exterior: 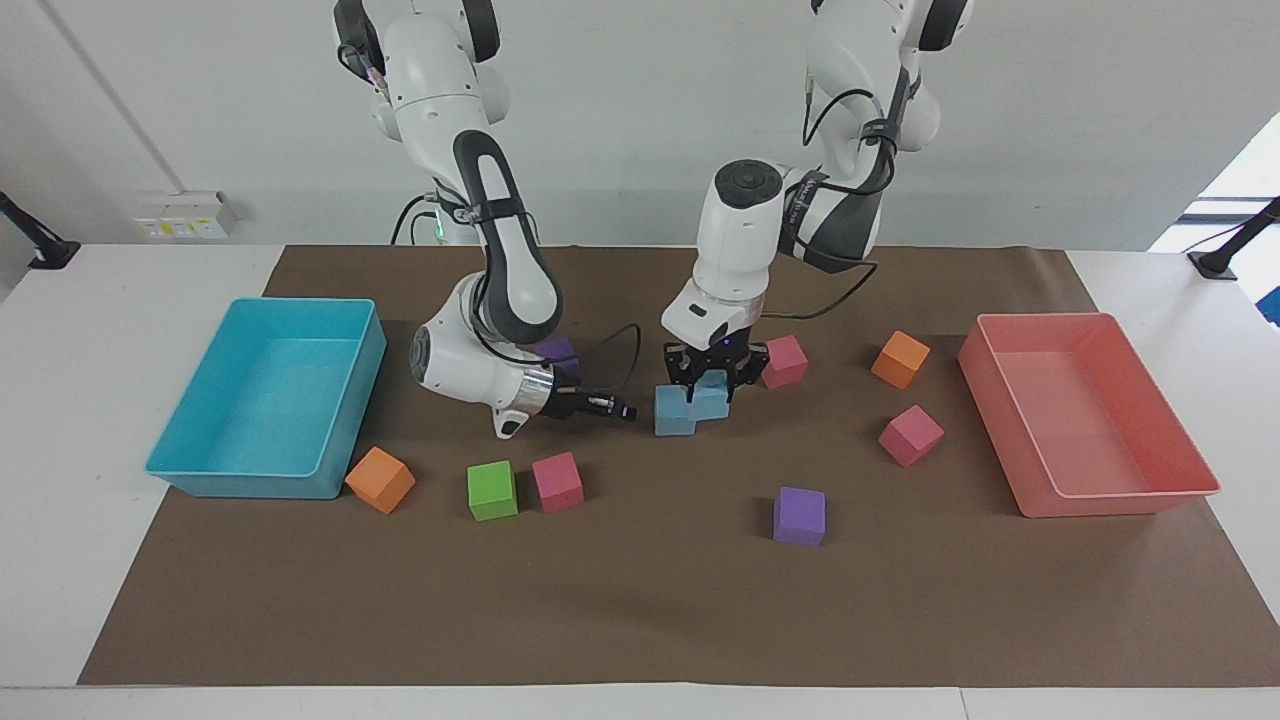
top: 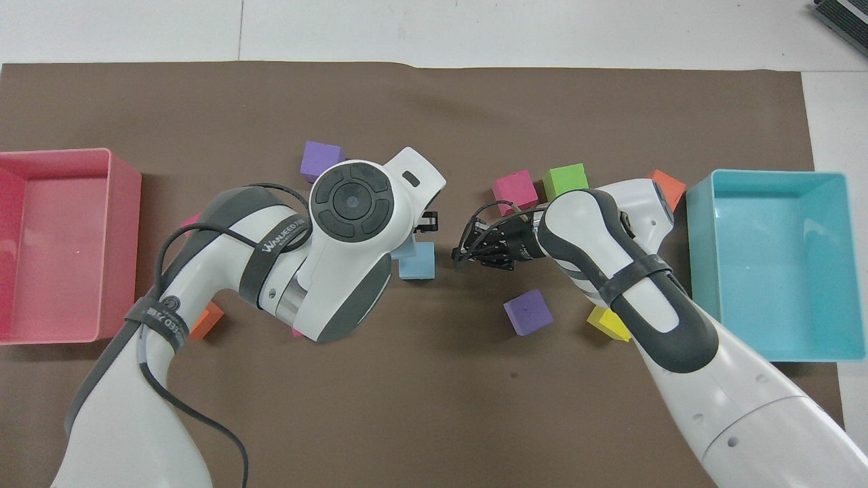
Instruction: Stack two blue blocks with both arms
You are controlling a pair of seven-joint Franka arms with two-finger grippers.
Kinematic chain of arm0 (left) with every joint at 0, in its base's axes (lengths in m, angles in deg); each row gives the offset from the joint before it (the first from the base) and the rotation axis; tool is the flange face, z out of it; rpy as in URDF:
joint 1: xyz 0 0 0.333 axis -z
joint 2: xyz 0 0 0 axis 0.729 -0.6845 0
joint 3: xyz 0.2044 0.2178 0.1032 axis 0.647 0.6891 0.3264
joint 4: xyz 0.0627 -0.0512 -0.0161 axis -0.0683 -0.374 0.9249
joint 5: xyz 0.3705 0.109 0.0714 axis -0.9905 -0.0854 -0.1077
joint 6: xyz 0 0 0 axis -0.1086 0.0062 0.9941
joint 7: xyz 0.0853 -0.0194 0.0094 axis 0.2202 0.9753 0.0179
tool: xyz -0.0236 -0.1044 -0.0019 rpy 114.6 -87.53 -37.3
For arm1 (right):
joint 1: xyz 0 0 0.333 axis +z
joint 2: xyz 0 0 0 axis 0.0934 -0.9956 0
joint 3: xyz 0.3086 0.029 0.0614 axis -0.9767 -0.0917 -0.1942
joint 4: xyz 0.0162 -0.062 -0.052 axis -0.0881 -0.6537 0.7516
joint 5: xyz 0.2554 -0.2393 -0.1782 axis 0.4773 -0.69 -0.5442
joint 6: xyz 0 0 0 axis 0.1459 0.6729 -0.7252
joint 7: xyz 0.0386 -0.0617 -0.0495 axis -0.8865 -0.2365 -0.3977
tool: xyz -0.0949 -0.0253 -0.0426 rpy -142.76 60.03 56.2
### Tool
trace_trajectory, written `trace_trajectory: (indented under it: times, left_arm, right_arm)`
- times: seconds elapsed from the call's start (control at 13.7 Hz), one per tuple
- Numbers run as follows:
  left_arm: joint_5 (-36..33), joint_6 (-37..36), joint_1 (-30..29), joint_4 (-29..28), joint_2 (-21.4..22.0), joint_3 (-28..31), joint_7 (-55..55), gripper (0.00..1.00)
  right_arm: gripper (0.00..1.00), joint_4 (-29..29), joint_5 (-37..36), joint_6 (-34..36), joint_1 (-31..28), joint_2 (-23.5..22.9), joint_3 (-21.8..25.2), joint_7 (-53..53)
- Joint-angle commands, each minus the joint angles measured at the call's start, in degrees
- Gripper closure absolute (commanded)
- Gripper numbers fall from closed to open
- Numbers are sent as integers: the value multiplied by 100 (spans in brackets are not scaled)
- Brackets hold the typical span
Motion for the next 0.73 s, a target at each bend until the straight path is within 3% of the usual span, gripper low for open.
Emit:
trace_trajectory:
  times: [0.0,0.66]
  left_arm:
    - [0,125,248,184,-217,94,82,80]
    - [123,178,389,-27,-262,86,91,77]
  right_arm:
    - [100,-55,212,-83,-44,5,-43,-204]
    - [100,-82,212,-83,-44,5,-43,-204]
